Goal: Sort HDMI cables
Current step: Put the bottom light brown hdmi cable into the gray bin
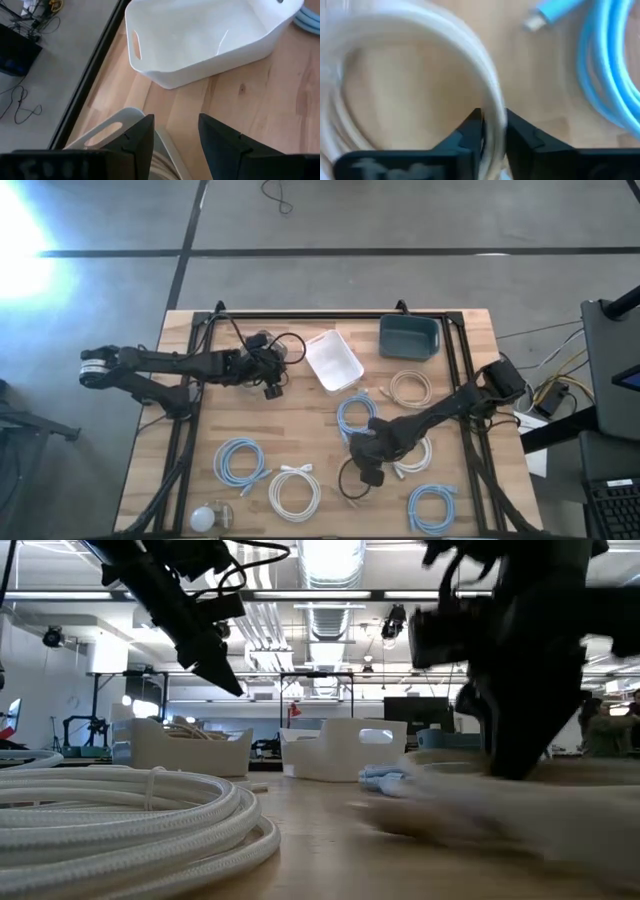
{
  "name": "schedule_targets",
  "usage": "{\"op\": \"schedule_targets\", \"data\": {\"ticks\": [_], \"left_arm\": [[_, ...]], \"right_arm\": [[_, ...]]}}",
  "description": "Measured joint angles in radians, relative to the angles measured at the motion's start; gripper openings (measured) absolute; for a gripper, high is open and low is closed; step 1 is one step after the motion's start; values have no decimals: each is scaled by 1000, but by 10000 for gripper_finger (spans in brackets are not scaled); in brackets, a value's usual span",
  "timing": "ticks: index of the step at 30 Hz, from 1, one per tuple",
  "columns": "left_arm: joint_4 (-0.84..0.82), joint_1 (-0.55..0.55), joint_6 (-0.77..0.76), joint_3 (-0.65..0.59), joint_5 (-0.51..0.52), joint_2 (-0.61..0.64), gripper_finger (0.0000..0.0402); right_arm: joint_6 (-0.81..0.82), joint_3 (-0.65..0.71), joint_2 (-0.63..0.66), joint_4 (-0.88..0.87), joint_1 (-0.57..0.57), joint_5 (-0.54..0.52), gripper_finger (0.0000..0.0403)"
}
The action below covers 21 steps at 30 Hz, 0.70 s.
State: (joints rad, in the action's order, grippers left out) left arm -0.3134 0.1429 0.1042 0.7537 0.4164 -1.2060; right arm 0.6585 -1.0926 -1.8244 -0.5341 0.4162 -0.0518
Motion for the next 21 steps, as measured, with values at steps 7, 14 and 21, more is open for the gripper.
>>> {"op": "schedule_targets", "data": {"ticks": [7, 14, 21], "left_arm": [[4, -1, -65, -7, -8, 0, 161], [86, -2, -211, -7, -243, 0, 161], [167, -2, -237, -7, -556, 0, 161]], "right_arm": [[-147, -117, 8, -9, -1, -25, 28], [-544, -199, 9, -8, -8, -385, 29], [-712, -213, 8, 35, -91, -755, 29]]}}
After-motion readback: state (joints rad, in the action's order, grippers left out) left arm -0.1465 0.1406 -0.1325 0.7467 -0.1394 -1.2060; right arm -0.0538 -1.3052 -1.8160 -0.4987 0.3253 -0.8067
